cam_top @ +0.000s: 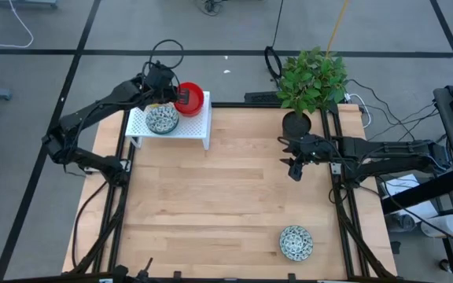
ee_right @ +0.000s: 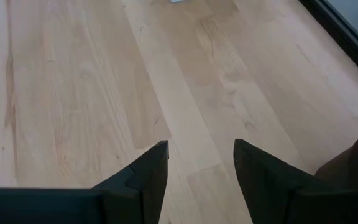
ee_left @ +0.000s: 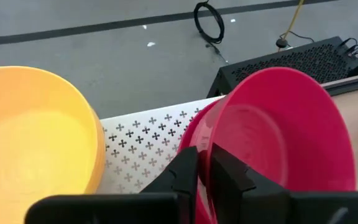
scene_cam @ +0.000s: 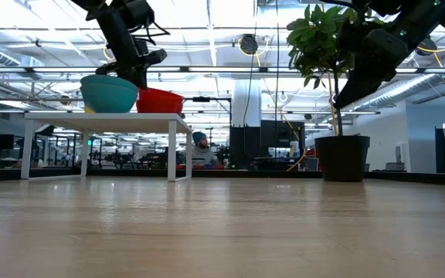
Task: Pick & Place Mini bowls
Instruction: Stack the red bowl on the red bowl on the shelf, then stack the white patterned bowl on the white patterned bowl on the shelf
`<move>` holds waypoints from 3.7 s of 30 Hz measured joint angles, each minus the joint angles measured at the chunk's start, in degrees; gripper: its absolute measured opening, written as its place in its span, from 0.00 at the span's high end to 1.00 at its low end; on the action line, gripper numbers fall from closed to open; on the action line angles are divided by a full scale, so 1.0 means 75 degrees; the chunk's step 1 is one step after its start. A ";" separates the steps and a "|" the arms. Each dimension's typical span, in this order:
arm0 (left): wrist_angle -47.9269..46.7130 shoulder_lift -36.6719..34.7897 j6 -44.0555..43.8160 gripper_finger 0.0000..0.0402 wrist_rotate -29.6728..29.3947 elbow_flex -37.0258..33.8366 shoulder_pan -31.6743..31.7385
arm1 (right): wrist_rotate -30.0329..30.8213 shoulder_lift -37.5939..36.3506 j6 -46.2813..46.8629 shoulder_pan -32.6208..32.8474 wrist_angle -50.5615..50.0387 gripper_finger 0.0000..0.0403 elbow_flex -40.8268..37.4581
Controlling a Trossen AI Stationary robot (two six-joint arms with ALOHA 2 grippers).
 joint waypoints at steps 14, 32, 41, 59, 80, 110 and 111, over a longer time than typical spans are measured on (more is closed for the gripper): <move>0.0816 -0.0164 0.0158 0.55 0.0049 0.0000 0.0088 | -0.0084 0.0000 -0.0031 0.0003 -0.0082 0.58 0.0000; 0.1750 -0.0729 -0.1287 0.47 0.2054 0.0012 -0.2895 | -0.3117 0.0037 -0.0465 0.1455 -0.1137 0.58 0.0112; 0.1931 -0.0729 -0.1790 0.47 0.2004 0.0009 -0.4535 | -0.3007 0.0846 0.1641 0.2922 -0.0314 0.58 0.0117; 0.1936 -0.0664 -0.2437 0.47 0.1219 -0.0003 -0.7324 | -0.1806 0.3295 0.3436 0.5627 0.1182 0.58 0.0119; 0.2153 -0.0662 -0.2824 0.47 0.0798 -0.0003 -0.8857 | -0.1399 0.4345 0.3442 0.5482 0.2726 0.97 0.0125; 0.2862 -0.0662 -0.3404 0.47 -0.0006 -0.0003 -0.8868 | -0.2220 0.7949 0.1490 0.0458 0.4662 0.98 0.3829; 0.2870 -0.0662 -0.3404 0.47 -0.0009 -0.0003 -0.8868 | -0.2199 0.7950 0.1535 0.0383 0.4607 0.98 0.3828</move>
